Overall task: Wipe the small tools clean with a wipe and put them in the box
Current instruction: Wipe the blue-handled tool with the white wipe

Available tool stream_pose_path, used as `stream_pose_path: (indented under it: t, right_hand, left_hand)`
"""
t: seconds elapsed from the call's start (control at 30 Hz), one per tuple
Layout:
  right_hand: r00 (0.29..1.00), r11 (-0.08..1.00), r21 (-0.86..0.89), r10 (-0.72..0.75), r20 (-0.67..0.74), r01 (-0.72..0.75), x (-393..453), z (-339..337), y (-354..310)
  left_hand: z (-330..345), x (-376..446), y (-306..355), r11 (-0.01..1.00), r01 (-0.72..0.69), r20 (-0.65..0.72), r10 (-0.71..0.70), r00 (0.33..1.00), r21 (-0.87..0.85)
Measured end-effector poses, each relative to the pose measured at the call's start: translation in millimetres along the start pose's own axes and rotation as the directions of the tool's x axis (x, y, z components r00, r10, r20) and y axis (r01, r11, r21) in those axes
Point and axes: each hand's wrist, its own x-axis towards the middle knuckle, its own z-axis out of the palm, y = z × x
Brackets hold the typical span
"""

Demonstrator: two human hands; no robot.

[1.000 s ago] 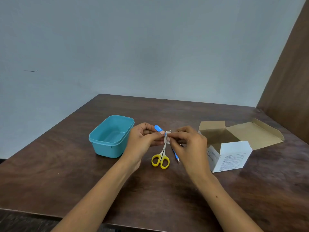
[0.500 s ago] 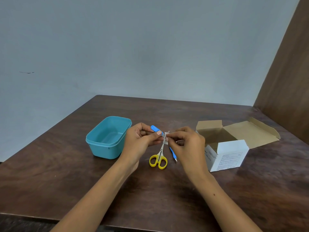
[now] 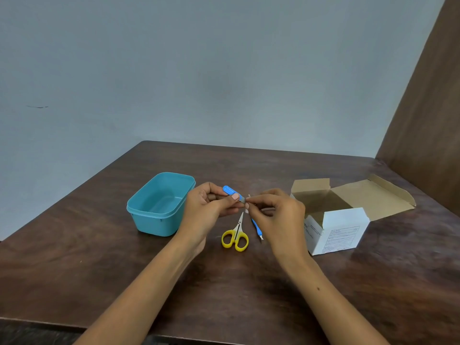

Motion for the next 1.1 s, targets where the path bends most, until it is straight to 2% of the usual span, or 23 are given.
stream_pose_path:
  t: [0.2,0.33,0.43,0.73,0.9,1.1]
  right_hand:
    - [0.996,0.996,-0.035,0.083,0.022,-0.083,0.8,-6.2,6.8]
    - [0.994,0.972,0.211,0.11,-0.018,-0.104,3.1,-13.2,-0.6]
    - [0.991,0.937,0.322,0.123,0.052,-0.133,3.7,-11.1,-5.0]
    - [0.998,0.995,0.079,0.056,0.017,-0.057,2.2,-0.7,-4.4]
    - [0.993,0.993,0.01,0.116,0.023,-0.116,2.6,-3.4,-0.9]
    - [0.963,0.965,-0.046,0.262,0.067,-0.259,3.3,-14.2,2.6]
  left_hand:
    - [-1.5,0.5,-0.2,1.0,0.003,-0.019,-0.003,1.0,0.007]
    - [-2.1,1.8,-1.0,1.0,0.004,-0.041,-0.003,0.999,0.019]
    - [-1.4,1.6,-1.5,1.0,0.009,-0.048,-0.008,0.999,0.025]
    - [0.8,-0.7,-1.2,0.999,-0.004,-0.001,0.004,1.0,0.041]
    - [-0.7,-0.1,-0.6,1.0,-0.011,-0.013,0.011,1.0,0.029]
    - [-3.2,1.6,2.2,1.0,-0.018,-0.034,0.018,0.999,0.005]
